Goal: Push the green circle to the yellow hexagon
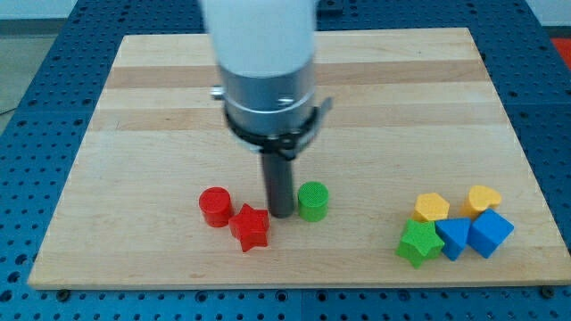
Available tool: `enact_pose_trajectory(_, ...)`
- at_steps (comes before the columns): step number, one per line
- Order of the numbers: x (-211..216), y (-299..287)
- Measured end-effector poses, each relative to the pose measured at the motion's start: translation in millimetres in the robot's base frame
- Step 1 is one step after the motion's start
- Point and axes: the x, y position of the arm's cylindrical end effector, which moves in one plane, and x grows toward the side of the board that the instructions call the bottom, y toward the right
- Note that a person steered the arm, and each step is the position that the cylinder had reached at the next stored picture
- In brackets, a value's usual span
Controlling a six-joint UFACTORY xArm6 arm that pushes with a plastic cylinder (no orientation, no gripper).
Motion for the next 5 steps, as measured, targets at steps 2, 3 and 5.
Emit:
enact_pose_trajectory(2, 0.0, 39.3)
enact_pose_trajectory(3, -5.0, 8.7)
enact_pose_trajectory(5, -25.2, 9.0)
